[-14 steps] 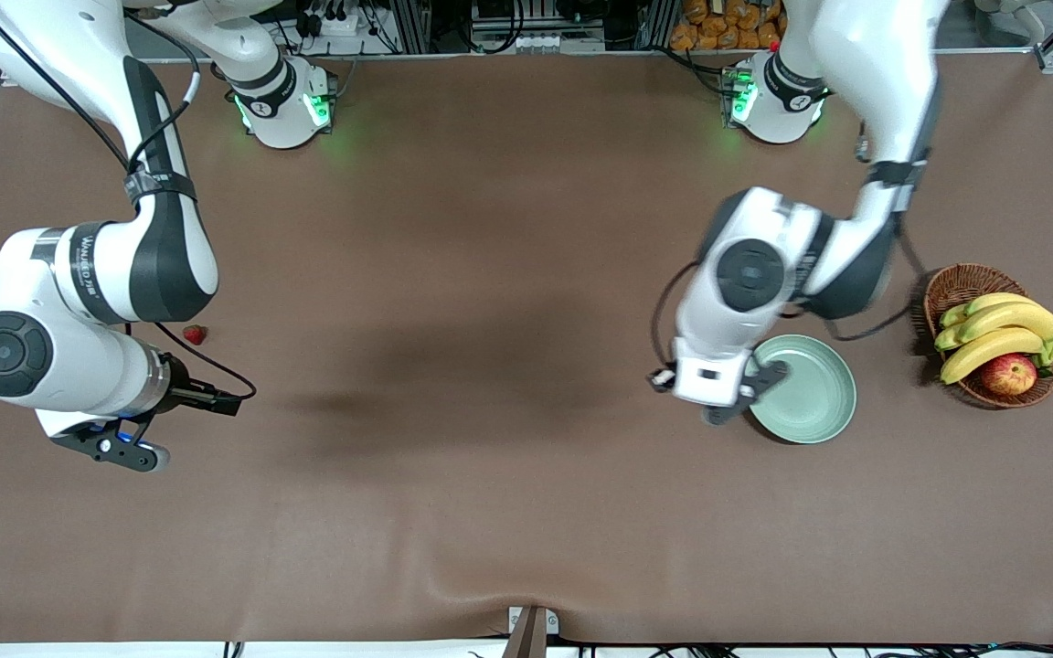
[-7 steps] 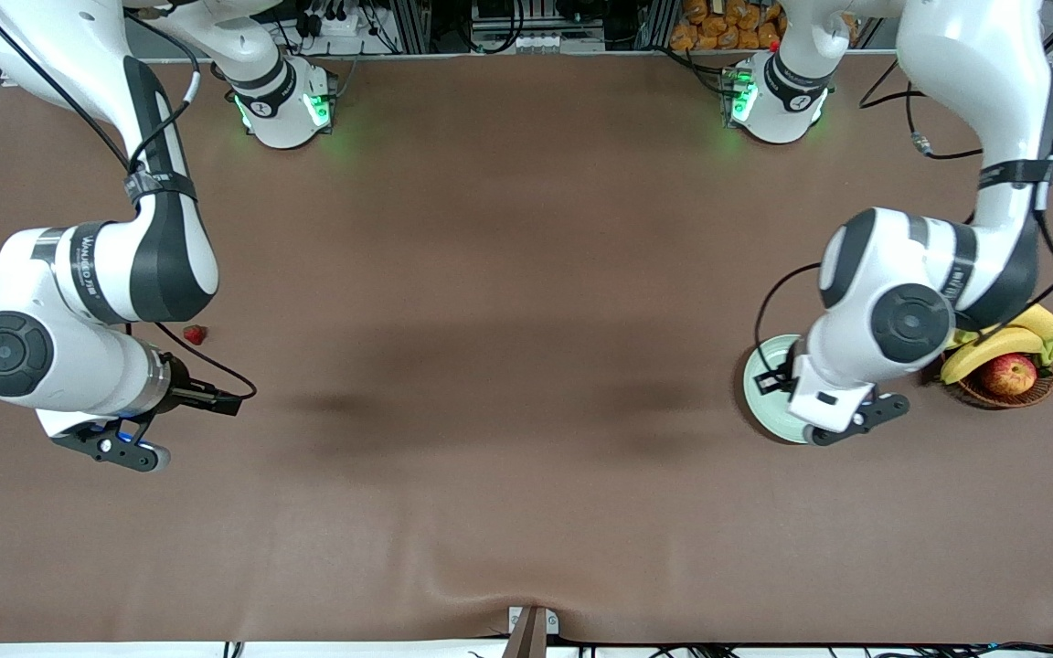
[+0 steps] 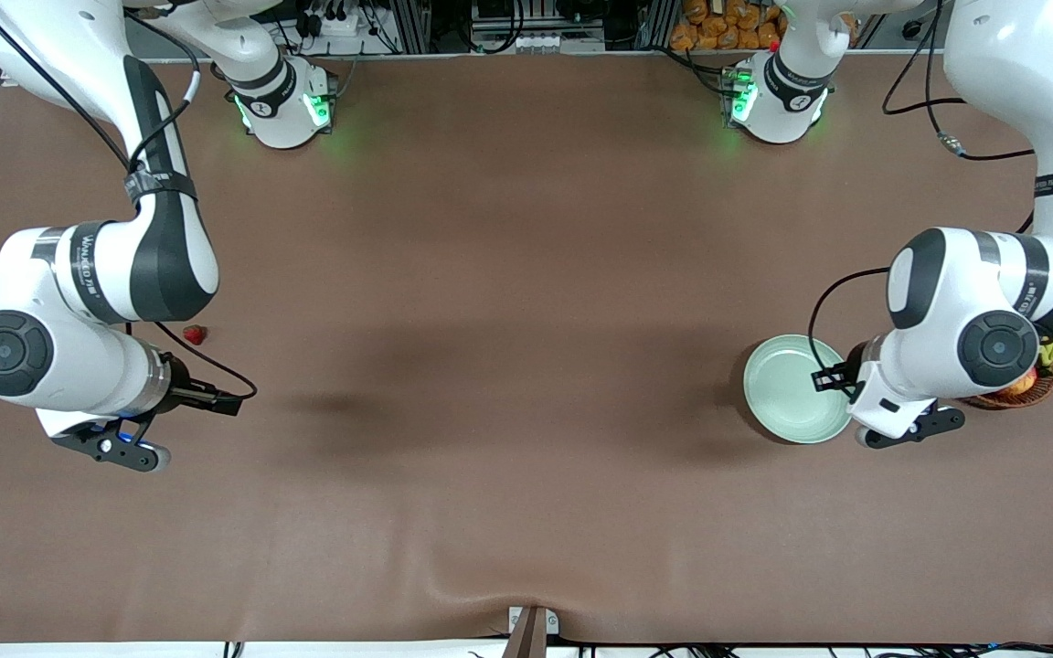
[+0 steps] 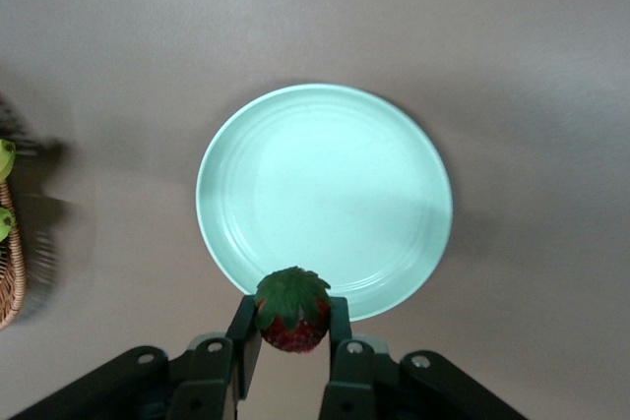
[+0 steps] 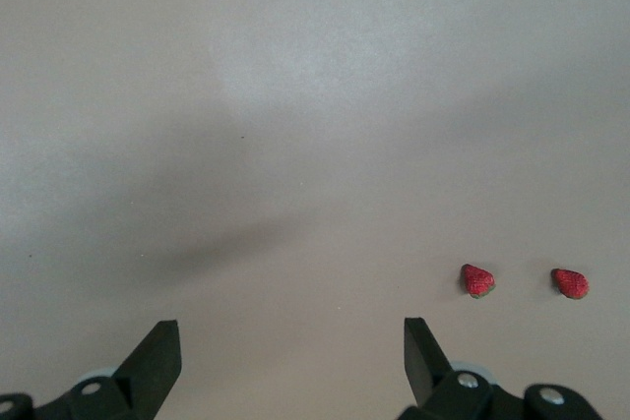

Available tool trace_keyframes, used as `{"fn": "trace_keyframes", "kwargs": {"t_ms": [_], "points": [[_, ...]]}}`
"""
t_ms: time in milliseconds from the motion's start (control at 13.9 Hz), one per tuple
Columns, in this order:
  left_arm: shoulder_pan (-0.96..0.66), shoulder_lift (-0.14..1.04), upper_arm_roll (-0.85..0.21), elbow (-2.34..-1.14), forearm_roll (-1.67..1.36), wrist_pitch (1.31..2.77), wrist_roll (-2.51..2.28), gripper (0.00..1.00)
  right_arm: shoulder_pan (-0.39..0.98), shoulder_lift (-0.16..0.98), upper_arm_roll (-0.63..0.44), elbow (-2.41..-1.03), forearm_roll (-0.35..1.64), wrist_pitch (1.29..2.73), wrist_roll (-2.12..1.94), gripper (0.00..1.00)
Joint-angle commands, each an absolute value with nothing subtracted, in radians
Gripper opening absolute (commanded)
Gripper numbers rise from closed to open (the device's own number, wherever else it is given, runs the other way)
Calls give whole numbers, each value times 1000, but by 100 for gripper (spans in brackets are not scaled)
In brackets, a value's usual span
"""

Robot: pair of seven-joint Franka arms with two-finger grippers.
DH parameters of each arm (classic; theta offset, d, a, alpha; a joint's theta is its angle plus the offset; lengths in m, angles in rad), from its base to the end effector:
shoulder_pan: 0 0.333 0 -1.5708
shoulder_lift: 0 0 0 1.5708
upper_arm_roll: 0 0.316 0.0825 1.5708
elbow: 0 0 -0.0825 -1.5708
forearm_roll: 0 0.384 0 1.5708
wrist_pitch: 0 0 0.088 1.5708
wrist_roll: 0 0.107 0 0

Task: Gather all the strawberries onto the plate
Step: 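Drop the strawberry onto the plate while the right gripper reaches strawberries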

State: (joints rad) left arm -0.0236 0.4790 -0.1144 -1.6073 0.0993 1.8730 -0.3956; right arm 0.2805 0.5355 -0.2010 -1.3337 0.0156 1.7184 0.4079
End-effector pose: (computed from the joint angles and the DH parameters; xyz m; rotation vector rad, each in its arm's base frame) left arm 0.6530 -0.0744 0.3364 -3.0169 -0.3413 0.2929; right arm 0.6887 0.0839 0.4152 2.9803 -0.4680 -0.1737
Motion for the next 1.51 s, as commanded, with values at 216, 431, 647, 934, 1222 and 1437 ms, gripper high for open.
{"fn": "trace_keyframes", "kwargs": {"t_ms": [216,431,647,934,1222,1437], "points": [[25,494,-126,-1753,115,2063,-374,0,250,514,-187,-1351,9,1717,379,100],[29,532,-126,-1787,115,2180,-374,0,192,514,-187,-1373,11,1713,312,100],[28,572,-126,-1781,120,2230,-374,37,91,512,-186,-1420,12,1712,166,100],[21,562,-126,-1775,118,2227,-387,100,15,451,-186,-1610,12,1827,57,100],[15,453,-132,-1760,126,2168,-377,100,21,394,-186,-1807,12,1951,54,100],[15,405,-155,-1639,126,1977,-376,100,15,407,-186,-1863,12,2012,14,100]]}}
